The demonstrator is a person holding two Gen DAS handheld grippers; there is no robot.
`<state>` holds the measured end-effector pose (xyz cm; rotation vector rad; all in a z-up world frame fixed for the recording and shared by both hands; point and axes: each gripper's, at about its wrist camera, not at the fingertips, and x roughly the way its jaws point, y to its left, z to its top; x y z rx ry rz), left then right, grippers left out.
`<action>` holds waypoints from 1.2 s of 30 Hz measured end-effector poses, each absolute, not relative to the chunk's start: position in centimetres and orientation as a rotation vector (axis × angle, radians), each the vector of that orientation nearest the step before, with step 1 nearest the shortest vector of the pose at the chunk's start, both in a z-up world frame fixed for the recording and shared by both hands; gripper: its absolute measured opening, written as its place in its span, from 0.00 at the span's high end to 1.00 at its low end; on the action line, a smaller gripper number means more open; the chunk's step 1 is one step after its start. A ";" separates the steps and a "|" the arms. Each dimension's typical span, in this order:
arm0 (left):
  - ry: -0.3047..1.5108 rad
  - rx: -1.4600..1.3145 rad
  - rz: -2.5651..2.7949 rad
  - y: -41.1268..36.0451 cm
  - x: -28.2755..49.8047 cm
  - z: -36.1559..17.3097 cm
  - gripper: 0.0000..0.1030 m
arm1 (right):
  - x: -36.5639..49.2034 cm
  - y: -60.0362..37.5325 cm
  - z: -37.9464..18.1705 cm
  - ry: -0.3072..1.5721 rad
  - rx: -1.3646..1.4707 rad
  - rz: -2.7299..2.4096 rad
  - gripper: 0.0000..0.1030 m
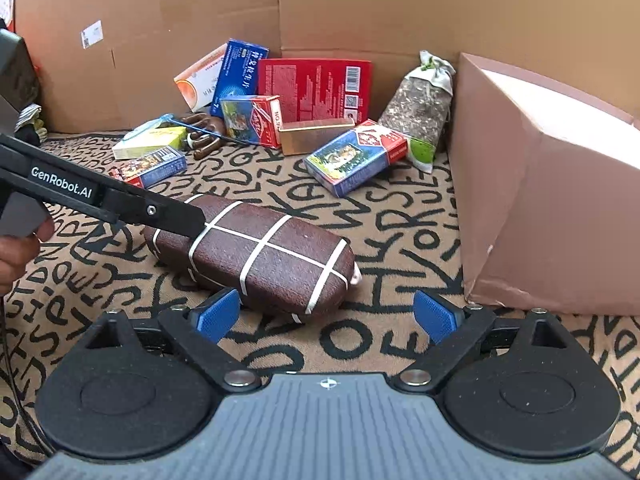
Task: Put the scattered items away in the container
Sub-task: 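Lift the brown case with the right gripper and carry it over the pink box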
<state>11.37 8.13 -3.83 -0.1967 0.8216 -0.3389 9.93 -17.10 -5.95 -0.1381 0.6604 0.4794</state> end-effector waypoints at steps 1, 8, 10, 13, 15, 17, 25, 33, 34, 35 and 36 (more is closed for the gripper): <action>0.826 -0.208 -0.346 8.1 11.5 -4.0 0.14 | 10.1 -17.0 -6.1 0.666 -0.131 0.490 0.08; 0.830 -0.219 -0.395 7.5 12.5 -4.8 0.13 | 11.4 -16.2 -7.2 0.694 -0.107 0.554 0.08; 0.830 -0.230 -0.401 7.9 12.4 -4.9 0.17 | 11.4 -15.9 -7.2 0.689 -0.124 0.568 0.09; 0.824 -0.220 -0.411 8.1 11.9 -4.8 0.18 | 11.4 -15.9 -7.1 0.682 -0.131 0.600 0.12; 0.828 -0.238 -0.417 8.4 12.1 -5.0 0.15 | 11.4 -15.9 -7.1 0.676 -0.128 0.615 0.13; 0.841 -0.262 -0.426 8.4 12.6 -5.3 0.11 | 11.4 -15.7 -7.1 0.670 -0.139 0.615 0.13; 0.813 -0.212 -0.413 7.7 12.1 -4.8 0.15 | 10.5 -15.3 -6.9 0.658 -0.179 0.572 0.16; 0.813 -0.224 -0.408 7.8 11.4 -4.9 0.15 | 9.8 -15.4 -6.8 0.658 -0.187 0.574 0.16; 0.820 -0.237 -0.408 7.9 11.4 -5.0 0.14 | 9.7 -15.5 -6.8 0.656 -0.181 0.574 0.16; 0.826 -0.246 -0.411 8.1 11.4 -5.2 0.13 | 9.7 -15.6 -6.9 0.655 -0.174 0.574 0.17; 0.826 -0.252 -0.416 8.3 11.4 -5.3 0.13 | 9.6 -15.8 -6.9 0.653 -0.168 0.574 0.18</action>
